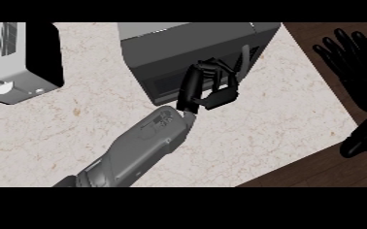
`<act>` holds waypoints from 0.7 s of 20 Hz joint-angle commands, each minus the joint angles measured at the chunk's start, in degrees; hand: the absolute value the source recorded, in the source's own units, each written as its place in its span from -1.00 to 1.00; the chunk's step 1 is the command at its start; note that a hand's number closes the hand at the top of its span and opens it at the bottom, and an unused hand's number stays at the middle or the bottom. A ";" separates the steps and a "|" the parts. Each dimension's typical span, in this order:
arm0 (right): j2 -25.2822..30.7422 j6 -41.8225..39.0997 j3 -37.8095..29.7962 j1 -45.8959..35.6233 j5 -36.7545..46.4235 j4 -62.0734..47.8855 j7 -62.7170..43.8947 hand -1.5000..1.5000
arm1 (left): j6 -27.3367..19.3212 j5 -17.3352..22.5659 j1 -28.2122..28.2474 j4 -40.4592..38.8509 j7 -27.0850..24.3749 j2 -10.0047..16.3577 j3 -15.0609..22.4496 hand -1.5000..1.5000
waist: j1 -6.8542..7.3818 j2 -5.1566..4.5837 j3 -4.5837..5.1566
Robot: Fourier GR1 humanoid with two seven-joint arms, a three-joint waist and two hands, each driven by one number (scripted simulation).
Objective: Pick up the milk, place it into the microwave and close the microwave
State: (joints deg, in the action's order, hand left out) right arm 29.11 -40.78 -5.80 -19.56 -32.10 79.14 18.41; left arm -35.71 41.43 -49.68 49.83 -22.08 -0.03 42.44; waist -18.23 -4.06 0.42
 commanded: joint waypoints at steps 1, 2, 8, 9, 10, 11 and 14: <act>0.86 -1.26 -0.60 -0.78 -2.22 0.45 -0.53 -1.00 | 0.92 2.28 -2.90 -3.23 -3.07 0.03 -2.75 1.00 | -0.73 -0.52 -0.07; 1.36 -1.32 -0.84 -0.91 -2.44 0.79 -0.74 -1.00 | 1.02 2.92 -2.45 -3.80 -3.46 0.03 -3.06 1.00 | -0.91 -0.62 -0.04; 2.03 -1.52 -0.36 -2.29 -4.02 1.64 -2.53 -1.00 | 1.35 4.90 -3.72 -4.63 -6.17 0.03 -2.51 1.00 | -1.09 -0.66 -0.08; 2.18 -2.16 -0.51 -1.31 -4.43 1.66 -2.31 -1.00 | 1.24 5.16 -2.94 -5.34 -6.85 0.03 -2.67 1.00 | -1.83 -0.89 -0.15; 2.65 -2.02 -0.85 -2.28 -4.84 1.39 -2.68 -1.00 | 1.64 5.61 -3.67 -5.27 -6.91 0.03 -2.88 1.00 | -1.27 -1.00 -0.13; 2.47 -2.10 -0.73 -2.23 -5.34 1.13 -2.90 -1.00 | 1.35 6.21 -4.13 -5.04 -7.07 0.03 -2.90 1.00 | -1.32 -0.95 -0.18; 3.38 -2.17 -1.09 -3.14 -6.27 1.72 -3.60 -1.00 | 2.03 6.96 -3.53 -5.80 -8.50 0.03 -2.29 1.00 | -1.47 -1.05 -0.10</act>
State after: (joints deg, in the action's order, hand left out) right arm 31.62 -42.63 -6.58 -21.90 -37.20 80.68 15.61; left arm -34.77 46.94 -49.77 48.40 -30.08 -0.03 42.67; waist -19.27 -4.39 0.19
